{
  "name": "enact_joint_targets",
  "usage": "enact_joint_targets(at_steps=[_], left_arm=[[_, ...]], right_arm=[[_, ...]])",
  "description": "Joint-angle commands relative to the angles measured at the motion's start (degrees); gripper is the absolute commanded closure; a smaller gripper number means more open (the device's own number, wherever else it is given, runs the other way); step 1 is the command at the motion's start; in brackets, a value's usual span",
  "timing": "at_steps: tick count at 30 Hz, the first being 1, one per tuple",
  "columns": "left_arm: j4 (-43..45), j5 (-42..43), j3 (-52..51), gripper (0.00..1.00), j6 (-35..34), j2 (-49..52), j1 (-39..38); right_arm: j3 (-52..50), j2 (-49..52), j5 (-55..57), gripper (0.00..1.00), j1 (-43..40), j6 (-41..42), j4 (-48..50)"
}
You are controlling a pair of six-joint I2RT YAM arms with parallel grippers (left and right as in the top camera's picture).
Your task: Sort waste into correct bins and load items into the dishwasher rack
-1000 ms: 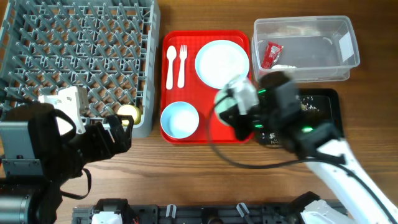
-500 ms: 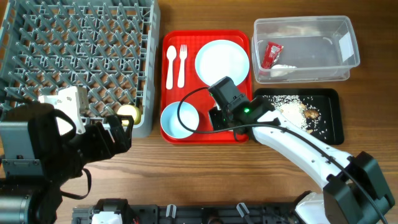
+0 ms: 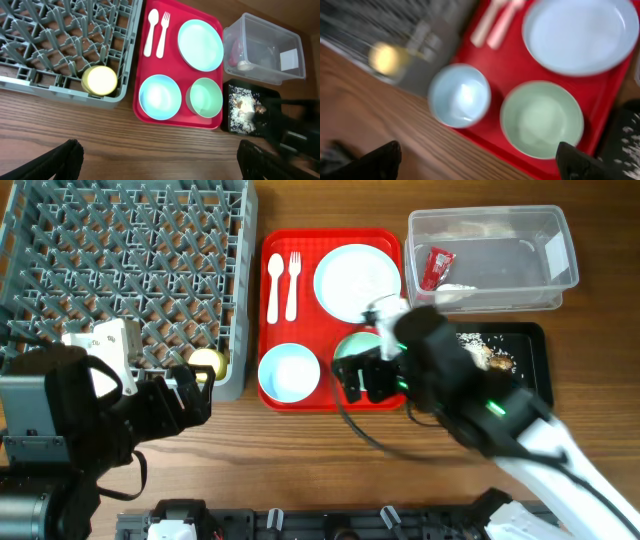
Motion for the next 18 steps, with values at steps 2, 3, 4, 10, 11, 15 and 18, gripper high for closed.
enact_joint_targets(at_steps=[2, 3, 4, 10, 11, 15, 18], left_arm=[[0.0, 0.48, 0.52, 0.0, -0.26, 0.0, -0.31], [0.0, 0.46, 0.52, 0.0, -0.28, 0.0, -0.31], [0.0, 0.46, 0.52, 0.0, -0.28, 0.0, -0.31], [0.0, 0.48, 0.52, 0.0, -0.28, 0.0, -0.31], [0.0, 0.46, 0.52, 0.0, -0.28, 0.0, -0.31], [0.0, 0.48, 0.52, 0.0, -0.26, 0.0, -0.31], [0.0, 0.46, 0.52, 0.0, -0.28, 0.0, -0.31]], right_arm=[[1.55, -9.75, -1.62, 0.0, 0.09, 6.29, -1.27], [1.55, -11.69, 1.38, 0.0, 0.07, 6.29, -1.22], [1.55, -13.66, 4.87, 0.0, 0.07, 6.21, -1.2], [1.53, -23.21, 18.71, 0.0, 0.07, -0.04, -2.12], [1.36, -24.13, 19.15, 0.0, 0.07, -1.9, -2.34], [-2.32, -27.82, 19.69, 0.0, -3.98, -6.25, -0.2], [-7.45, -30.38, 17.62, 0.0, -10.99, -6.27, 5.27]])
